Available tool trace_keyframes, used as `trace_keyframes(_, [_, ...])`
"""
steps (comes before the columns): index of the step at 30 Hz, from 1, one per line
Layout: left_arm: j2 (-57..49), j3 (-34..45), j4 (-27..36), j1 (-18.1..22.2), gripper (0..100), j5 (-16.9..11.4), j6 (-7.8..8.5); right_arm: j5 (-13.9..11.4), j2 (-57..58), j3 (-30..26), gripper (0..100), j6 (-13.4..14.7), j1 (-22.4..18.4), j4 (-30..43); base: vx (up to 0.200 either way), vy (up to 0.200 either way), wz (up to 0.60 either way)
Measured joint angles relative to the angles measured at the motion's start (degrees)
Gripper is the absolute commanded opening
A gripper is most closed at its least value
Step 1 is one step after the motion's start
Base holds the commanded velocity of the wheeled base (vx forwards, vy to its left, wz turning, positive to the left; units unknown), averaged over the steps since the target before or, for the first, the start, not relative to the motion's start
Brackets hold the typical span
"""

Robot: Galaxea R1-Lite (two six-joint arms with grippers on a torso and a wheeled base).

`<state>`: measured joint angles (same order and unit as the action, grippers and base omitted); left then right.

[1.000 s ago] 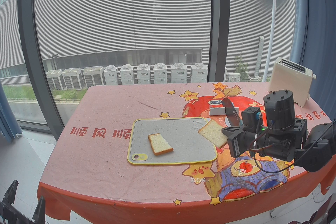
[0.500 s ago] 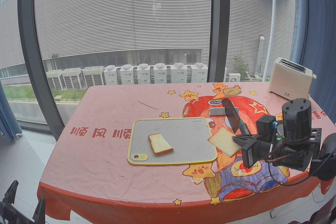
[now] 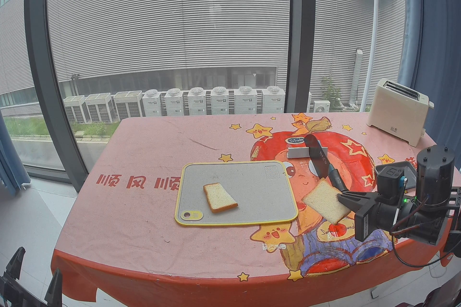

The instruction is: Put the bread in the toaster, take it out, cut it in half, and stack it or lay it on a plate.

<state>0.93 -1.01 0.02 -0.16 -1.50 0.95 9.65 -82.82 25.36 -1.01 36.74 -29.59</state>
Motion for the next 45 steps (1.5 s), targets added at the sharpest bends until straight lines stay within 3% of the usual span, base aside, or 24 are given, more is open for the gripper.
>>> trace_keyframes(7, [0.0,0.0,0.0,0.0,100,0.0,0.0,-0.1,2.6,-2.3,0,2.9,0.0,0.0,0.0,0.0,0.0])
trace_keyframes(34, [0.0,0.0,0.0,0.0,100,0.0,0.0,0.6,4.8,-5.1,0,2.9,0.6,0.0,0.0,0.0,0.0])
trace_keyframes(45, [0.0,0.0,0.1,0.0,100,0.4,0.06,0.6,4.8,-5.2,0,3.0,0.6,0.0,0.0,-0.2,0.0])
